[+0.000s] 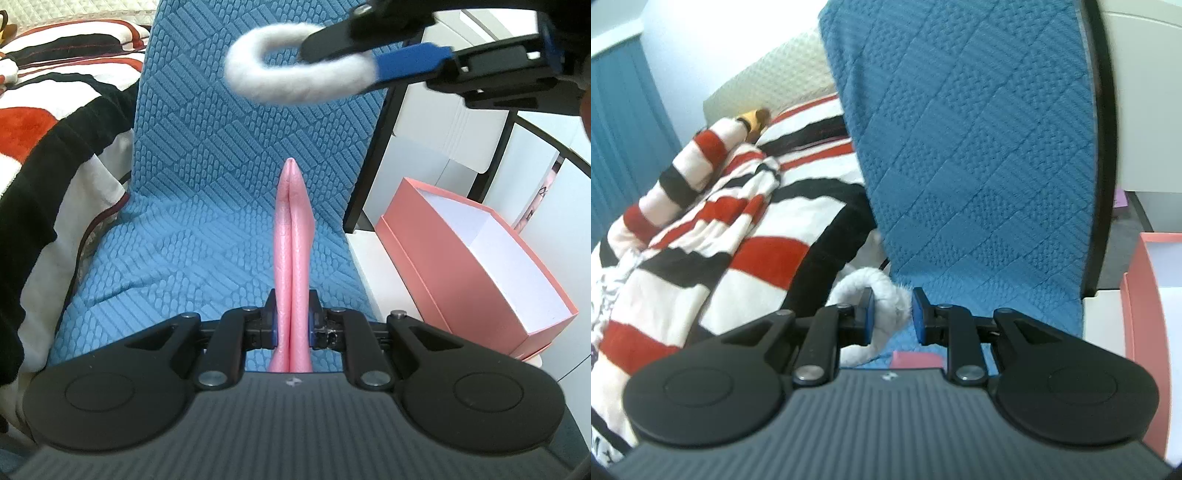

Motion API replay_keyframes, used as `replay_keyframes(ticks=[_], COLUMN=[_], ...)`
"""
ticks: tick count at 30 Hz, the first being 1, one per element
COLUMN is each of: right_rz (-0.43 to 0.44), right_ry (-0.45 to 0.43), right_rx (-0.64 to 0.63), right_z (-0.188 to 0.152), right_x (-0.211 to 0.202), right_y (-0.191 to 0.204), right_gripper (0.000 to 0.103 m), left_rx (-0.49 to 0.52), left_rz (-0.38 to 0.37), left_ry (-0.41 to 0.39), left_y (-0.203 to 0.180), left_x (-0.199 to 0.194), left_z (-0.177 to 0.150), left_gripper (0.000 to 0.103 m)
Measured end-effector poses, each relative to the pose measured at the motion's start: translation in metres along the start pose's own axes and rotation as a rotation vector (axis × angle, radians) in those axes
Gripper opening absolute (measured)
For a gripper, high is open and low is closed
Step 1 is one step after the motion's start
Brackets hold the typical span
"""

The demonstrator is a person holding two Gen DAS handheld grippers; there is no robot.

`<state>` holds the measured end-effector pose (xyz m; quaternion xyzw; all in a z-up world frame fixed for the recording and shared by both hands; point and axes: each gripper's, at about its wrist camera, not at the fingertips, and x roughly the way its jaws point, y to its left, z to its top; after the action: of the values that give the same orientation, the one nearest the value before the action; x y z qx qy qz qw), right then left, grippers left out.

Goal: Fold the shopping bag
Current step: 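Lift the white hair tie with the right tool toward the left tool's pink roll, then slip the hair tie over the pink roll's tip with the right tool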

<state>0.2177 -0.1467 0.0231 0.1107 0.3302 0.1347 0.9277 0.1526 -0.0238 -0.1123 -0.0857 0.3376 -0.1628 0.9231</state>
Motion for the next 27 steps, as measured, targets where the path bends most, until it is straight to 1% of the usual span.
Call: replay_keyframes(ticks=[3, 6, 12, 14, 17, 20, 24, 27], right_rz=[-0.02, -0.059, -0.129, -0.131, -0.149, -0.136, -0.143, -0.154], right_ry=[0.036, 0.063, 0.126, 0.149, 0.154, 0.154, 0.152, 0.142], right_rx=[-0.021, -0.03, 0.024, 0.037, 0.043, 0.069, 0.085, 0.08], right_z=[-0.003, -0.004, -0.004, -0.005, -0.005, -0.005, -0.005, -0.006], right_x=[0.009, 0.015, 0.027, 0.03, 0.029, 0.027, 0.025, 0.023], right_y=[0.005, 0.006, -0.002, -0.004, -0.006, -0.009, -0.013, -0.012], right_gripper=[0.024, 0.024, 0.025, 0.026, 0.027, 0.027, 0.034, 0.034], left_rx=[0.003, 0.011, 0.039, 0.056, 0.058, 0.066, 0.062, 0.068], left_rz=[0.0, 0.009, 0.022, 0.03, 0.025, 0.028, 0.018, 0.016], left_ry=[-0.01, -0.028, -0.05, -0.059, -0.06, -0.062, -0.061, -0.064], left_y=[0.0, -0.002, -0.005, -0.007, -0.007, -0.007, -0.006, -0.008], left_x=[-0.002, -0.005, -0.009, -0.01, -0.011, -0.012, -0.011, -0.012], left_z=[0.001, 0.002, 0.003, 0.004, 0.004, 0.004, 0.004, 0.004], left_gripper=[0.015, 0.015, 0.015, 0.014, 0.014, 0.014, 0.014, 0.014])
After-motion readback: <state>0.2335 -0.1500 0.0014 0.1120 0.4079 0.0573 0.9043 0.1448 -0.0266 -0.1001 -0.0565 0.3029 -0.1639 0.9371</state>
